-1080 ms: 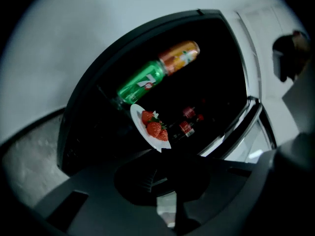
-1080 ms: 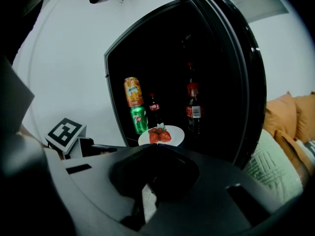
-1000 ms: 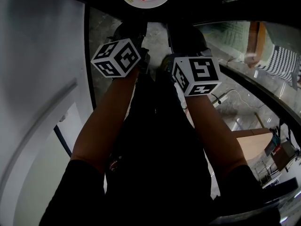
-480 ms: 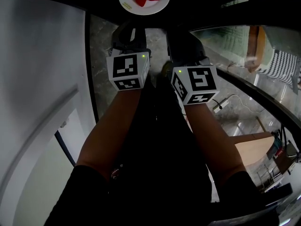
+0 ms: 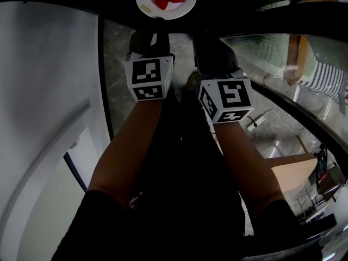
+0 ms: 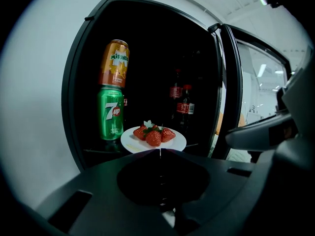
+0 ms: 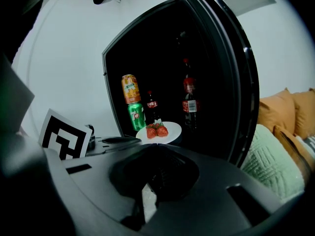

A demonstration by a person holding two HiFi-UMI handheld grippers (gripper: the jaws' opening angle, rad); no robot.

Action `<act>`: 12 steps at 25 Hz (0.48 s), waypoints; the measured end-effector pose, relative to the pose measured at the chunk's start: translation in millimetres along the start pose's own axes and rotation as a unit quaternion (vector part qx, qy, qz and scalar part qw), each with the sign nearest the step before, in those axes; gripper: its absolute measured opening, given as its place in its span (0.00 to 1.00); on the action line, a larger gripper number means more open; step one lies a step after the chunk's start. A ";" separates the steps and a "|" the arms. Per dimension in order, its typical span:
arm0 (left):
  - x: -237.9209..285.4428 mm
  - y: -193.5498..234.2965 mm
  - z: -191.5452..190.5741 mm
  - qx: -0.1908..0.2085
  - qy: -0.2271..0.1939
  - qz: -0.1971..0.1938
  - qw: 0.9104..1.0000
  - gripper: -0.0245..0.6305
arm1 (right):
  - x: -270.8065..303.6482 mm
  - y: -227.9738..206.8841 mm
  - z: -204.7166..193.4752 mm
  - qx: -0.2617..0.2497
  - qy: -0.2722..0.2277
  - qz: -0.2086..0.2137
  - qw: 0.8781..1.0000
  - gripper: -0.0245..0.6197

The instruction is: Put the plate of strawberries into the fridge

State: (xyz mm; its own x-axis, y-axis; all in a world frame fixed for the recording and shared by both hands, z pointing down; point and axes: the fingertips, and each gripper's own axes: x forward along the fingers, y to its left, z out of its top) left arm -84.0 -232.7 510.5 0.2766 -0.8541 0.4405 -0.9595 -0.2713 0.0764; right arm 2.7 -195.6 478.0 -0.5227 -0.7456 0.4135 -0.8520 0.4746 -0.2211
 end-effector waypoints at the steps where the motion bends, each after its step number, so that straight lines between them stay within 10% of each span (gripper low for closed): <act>1: 1.8 0.2 0.4 0.000 0.000 0.000 1.000 0.05 | 1.2 -1.0 -0.6 0.001 0.000 0.000 1.000 0.05; 12: 23.4 5.1 14.1 -0.005 0.003 -0.002 1.000 0.05 | 17.2 -10.7 4.6 0.008 0.005 -0.001 1.000 0.05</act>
State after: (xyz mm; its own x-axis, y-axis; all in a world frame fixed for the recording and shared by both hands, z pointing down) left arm -81.6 -260.2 508.6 0.2805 -0.8503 0.4454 -0.9587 -0.2707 0.0871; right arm 2.7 -215.6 483.4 -0.5202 -0.7423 0.4224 -0.8537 0.4656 -0.2332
